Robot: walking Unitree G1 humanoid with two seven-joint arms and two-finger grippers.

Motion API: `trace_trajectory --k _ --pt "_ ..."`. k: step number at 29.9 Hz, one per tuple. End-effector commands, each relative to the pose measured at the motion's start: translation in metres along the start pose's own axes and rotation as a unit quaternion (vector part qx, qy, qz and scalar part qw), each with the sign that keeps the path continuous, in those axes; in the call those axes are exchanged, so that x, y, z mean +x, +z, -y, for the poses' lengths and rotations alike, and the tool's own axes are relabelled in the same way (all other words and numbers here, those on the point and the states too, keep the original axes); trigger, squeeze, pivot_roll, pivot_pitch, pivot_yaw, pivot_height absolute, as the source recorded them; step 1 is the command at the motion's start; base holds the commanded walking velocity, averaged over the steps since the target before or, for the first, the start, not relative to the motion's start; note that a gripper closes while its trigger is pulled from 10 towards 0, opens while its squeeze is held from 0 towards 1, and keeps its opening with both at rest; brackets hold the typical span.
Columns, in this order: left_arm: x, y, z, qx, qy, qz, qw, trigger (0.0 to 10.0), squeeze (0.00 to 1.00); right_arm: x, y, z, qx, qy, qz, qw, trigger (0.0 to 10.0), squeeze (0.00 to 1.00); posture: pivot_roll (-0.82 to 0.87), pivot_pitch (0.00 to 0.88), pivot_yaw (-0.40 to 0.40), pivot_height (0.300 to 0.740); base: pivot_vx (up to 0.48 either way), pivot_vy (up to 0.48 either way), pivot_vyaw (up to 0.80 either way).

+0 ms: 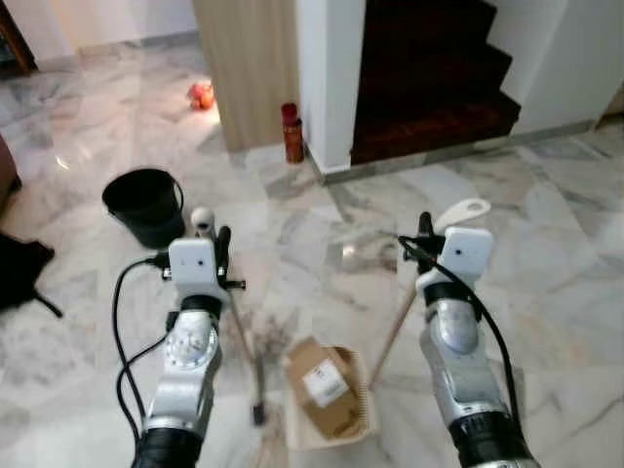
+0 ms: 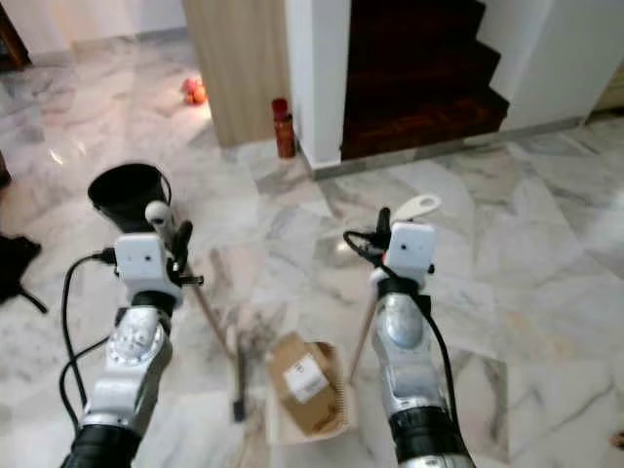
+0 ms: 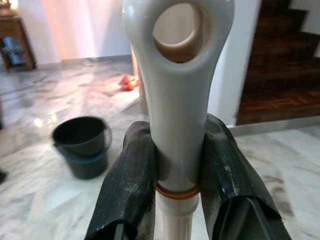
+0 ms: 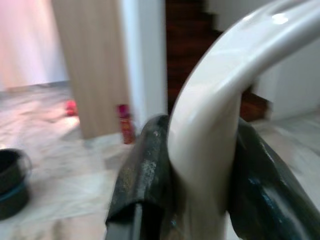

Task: Sweep floor

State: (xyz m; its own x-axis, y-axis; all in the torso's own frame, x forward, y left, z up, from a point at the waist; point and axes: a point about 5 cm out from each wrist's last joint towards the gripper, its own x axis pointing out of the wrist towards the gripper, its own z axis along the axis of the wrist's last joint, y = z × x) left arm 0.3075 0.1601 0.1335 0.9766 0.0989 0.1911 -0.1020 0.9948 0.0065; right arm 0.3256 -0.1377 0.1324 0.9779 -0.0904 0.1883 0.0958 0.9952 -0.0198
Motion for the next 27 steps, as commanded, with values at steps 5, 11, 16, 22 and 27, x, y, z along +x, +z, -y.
trace_trajectory --k 5,11,16,22,27 --pt "0.0036 0.0138 -0.0005 0.013 0.001 0.029 0.999 10.0 0.0 0.0048 0.0164 -0.0024 0.028 -0.002 0.033 0.999 10.0 0.0 0.08 0.092 0.046 0.74 0.0 0.392 0.0" --pt "0.0037 0.0137 -0.0005 0.016 -0.001 0.027 1.0 10.0 0.0 0.0051 0.0184 -0.0023 0.028 -0.005 0.038 0.999 10.0 0.0 0.08 0.094 0.047 0.74 0.0 0.291 0.0" --pt "0.0035 0.0131 0.0036 0.022 -0.013 0.027 0.999 10.0 0.0 0.0053 0.0188 -0.0015 0.028 -0.007 0.038 0.999 10.0 0.0 0.08 0.094 0.049 0.74 0.0 0.0 0.0" --pt "0.0037 0.0161 0.008 0.029 -0.028 0.038 0.998 10.0 0.0 0.0053 0.0187 0.0009 0.039 -0.016 0.036 0.998 10.0 0.0 0.08 0.092 0.05 0.74 0.0 0.0 0.0" --pt "0.0038 0.0156 0.0075 0.027 -0.027 0.033 0.999 10.0 0.0 0.0055 0.0224 0.0014 0.031 -0.015 0.046 0.998 10.0 0.0 0.08 0.091 0.05 0.74 0.0 0.0 0.64"
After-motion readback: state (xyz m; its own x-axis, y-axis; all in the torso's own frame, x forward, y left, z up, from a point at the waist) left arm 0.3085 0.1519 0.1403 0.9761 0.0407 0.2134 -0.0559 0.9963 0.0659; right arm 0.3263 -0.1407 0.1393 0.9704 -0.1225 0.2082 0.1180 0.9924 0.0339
